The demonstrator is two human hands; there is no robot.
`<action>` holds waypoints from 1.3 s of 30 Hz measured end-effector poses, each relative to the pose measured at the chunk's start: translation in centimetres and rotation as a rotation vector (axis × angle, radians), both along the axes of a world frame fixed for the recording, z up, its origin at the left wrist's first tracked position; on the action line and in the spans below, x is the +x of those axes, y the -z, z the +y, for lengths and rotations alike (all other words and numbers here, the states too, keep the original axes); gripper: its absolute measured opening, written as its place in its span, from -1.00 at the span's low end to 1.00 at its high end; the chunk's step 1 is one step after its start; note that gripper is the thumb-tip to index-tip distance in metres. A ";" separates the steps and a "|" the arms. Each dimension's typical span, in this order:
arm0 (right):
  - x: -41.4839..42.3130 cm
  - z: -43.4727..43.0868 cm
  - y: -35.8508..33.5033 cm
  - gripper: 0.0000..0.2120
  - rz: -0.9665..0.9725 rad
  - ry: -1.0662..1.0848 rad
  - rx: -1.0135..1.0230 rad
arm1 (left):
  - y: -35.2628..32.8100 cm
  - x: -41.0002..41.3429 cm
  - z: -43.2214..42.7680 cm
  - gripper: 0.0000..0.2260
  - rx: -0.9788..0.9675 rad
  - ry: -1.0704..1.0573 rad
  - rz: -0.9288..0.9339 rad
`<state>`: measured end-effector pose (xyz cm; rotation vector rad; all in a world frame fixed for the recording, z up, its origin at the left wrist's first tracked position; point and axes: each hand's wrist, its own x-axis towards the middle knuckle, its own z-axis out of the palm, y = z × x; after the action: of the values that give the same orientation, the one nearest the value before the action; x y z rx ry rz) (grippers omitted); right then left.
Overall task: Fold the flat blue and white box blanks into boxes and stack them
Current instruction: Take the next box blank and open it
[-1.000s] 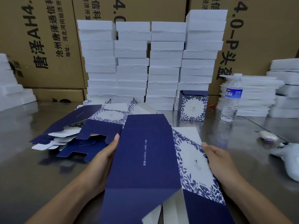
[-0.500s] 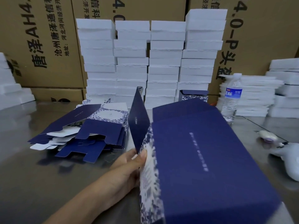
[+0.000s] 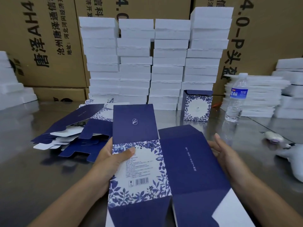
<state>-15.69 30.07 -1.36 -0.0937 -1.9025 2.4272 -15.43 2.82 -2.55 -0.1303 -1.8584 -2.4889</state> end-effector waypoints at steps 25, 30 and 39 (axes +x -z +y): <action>-0.8 -0.5 1.5 -0.56 0.159 0.227 0.602 | -0.3 -0.2 0.5 -0.62 -0.179 -0.295 -0.098; -0.9 0.0 1.5 -0.57 0.172 0.313 0.598 | -0.1 -0.1 0.8 -0.63 -0.209 -0.206 -0.069; -0.9 -0.5 1.9 -0.52 0.187 0.285 0.569 | 0.0 -0.1 0.5 -0.73 -0.313 -0.278 0.013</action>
<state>-16.55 29.52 -3.29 -0.0975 -2.2218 1.5928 -15.54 3.36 -2.50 0.0983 -2.0842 -2.0044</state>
